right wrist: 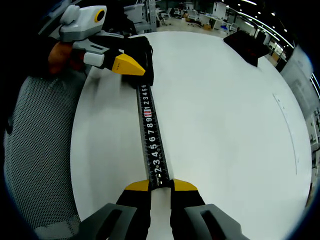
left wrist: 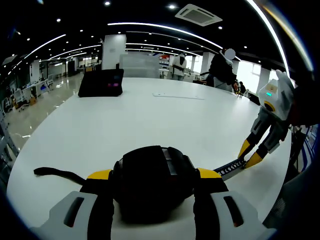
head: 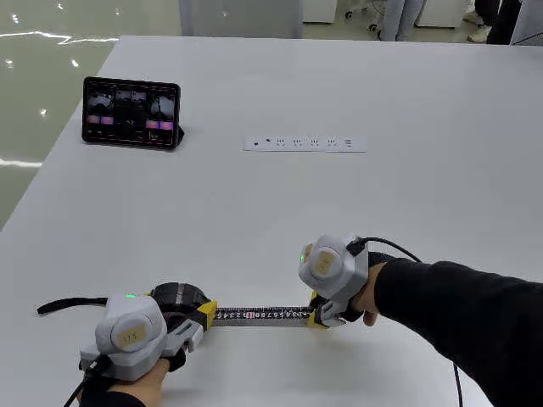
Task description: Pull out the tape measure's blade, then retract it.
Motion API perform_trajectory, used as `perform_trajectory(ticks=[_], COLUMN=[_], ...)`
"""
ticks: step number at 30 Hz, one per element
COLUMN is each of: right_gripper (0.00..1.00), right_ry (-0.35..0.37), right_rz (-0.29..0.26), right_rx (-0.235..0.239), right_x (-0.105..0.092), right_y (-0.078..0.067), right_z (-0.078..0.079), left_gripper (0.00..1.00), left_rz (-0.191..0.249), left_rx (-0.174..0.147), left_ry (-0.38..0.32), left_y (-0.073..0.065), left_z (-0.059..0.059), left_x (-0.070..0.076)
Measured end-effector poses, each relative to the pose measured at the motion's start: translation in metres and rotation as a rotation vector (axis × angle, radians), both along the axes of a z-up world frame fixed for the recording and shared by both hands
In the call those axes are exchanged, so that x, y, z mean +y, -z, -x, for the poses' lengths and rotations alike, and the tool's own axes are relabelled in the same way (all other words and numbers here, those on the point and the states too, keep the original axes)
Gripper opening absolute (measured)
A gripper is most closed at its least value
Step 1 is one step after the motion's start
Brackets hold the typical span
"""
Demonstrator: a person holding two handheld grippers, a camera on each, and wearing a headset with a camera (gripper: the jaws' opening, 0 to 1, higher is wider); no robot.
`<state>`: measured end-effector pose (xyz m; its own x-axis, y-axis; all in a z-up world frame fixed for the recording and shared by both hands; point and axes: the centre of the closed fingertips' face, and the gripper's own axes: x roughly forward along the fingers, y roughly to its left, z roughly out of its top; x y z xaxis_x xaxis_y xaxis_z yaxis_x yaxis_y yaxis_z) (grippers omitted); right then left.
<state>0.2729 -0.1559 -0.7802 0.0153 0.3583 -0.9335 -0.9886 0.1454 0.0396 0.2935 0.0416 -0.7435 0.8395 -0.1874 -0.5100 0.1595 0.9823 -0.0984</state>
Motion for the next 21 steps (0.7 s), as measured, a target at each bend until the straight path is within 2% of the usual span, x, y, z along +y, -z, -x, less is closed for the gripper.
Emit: perform_trajectory(ticks=[21], right_gripper=[0.11], right_ry=[-0.010], right_rz=[-0.011], right_rx=[-0.002], right_x=[0.0080], right_y=[0.0004], right_z=[0.0005], left_gripper=[0.60], left_rz=[0.000], left_rx=[-0.001], left_ry=[0.000], left_y=[0.0000], left_z=[0.0011], left_x=[0.0000])
